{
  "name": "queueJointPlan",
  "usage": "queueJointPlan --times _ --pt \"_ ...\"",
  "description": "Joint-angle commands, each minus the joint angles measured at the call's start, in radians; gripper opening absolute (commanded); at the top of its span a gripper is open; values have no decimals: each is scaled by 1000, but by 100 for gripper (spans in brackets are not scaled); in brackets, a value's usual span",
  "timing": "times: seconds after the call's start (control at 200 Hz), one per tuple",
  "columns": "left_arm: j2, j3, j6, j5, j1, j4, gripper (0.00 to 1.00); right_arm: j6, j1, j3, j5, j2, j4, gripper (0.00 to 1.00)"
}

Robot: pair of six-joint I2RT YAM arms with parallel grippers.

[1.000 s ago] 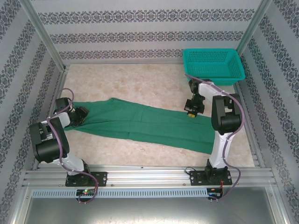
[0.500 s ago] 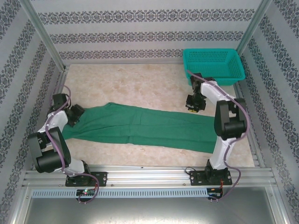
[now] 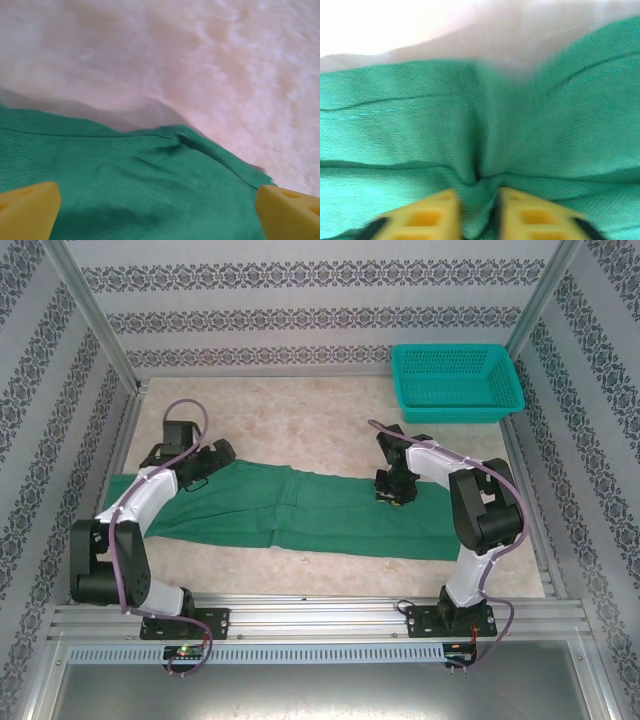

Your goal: Roll up the long pants

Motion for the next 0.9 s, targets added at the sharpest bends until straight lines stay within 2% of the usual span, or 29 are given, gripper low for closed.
queueJointPlan --times 0.0,0.05,0.075,0.115,0.195,0.38,0.54,0.714,0.749,0.774,0.799,0.854,0.879,0.894 --pt "-115 -69 -27 -71 -31 122 100 25 3 -20 -4 3 26 0" --pt "-73 -14 -54 8 -11 34 100 24 3 -23 -4 12 25 0" --pt "-33 36 -31 48 -11 -37 100 23 2 -24 -4 16 25 0" --pt "5 68 17 107 -24 -54 100 25 1 -26 -4 23 21 0" --pt "3 43 10 56 -38 -35 100 25 -2 -16 -11 32 17 0" --pt "51 100 23 -23 -38 -115 100 27 -29 109 -18 112 -62 0" --pt "109 131 40 -10 -38 -120 100 12 -61 282 40 186 -183 0" --pt "141 142 72 -19 -38 -162 99 -31 -98 343 81 190 -252 0" --pt "140 140 81 -23 -37 -183 99 -47 -112 341 81 180 -270 14" --pt "136 138 87 -33 -38 -204 99 -57 -124 338 76 169 -283 36" --pt "135 135 91 -46 -38 -229 99 -67 -135 329 77 152 -295 51" --pt "129 126 85 -87 -38 -280 99 -77 -158 292 107 92 -304 76" --pt "129 121 78 -104 -37 -297 99 -78 -172 270 122 58 -305 92" --pt "130 118 75 -112 -37 -305 99 -77 -181 258 129 39 -305 96"
